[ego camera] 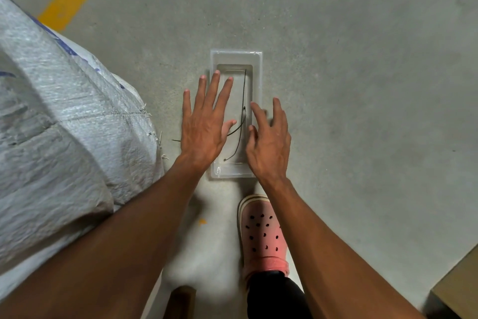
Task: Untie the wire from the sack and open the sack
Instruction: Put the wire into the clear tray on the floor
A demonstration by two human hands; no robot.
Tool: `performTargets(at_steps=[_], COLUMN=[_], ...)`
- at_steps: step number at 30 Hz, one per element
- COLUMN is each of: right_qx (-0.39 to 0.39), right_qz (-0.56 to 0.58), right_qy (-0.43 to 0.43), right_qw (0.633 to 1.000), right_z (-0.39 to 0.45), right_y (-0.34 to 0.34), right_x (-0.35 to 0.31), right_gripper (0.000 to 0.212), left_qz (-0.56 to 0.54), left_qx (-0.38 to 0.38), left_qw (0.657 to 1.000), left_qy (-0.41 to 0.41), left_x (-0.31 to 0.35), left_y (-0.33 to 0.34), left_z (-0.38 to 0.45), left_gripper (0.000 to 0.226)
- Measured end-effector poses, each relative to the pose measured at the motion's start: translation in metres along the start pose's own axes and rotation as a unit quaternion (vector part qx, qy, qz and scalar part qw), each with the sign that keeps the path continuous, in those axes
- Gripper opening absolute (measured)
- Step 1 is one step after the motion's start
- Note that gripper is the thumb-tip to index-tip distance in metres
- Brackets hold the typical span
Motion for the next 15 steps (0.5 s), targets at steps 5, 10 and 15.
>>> performTargets(at_steps=[5, 10, 15], right_qx=[-0.018, -0.027, -0.043], right_qz=[0.014, 0.015, -0.001], right_qy=[0.001, -0.002, 0.007], right_qw=[1.0, 1.0, 0.999], right_z=[-0.002, -0.005, -0.005], right_y=[-0.003, -0.003, -0.009], right_x=[0.001, -0.008, -0.013], right_gripper=[0.057, 0.056, 0.064], left_qz=[-0.031, -0.021, 0.002], left_qx=[0.005, 0.0, -0.012], left_qw=[1.0, 1.0, 0.999], left_qy=[-0.001, -0.017, -0.036], left_x=[0.0, 0.0, 0.0], left_y=[-0.005, -0.008, -0.019], left_z=[0.0, -0.004, -0.007], left_gripper=[0.094, 0.099, 0.091])
Point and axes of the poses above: each hand's wrist, its own z-axis towards the middle knuckle, its own y-axis out of the palm, x = y × z, the point moved 2 cm from there along z, towards the middle knuckle, and after that the axes turned 11 degrees about x, right-handed, at the moved point
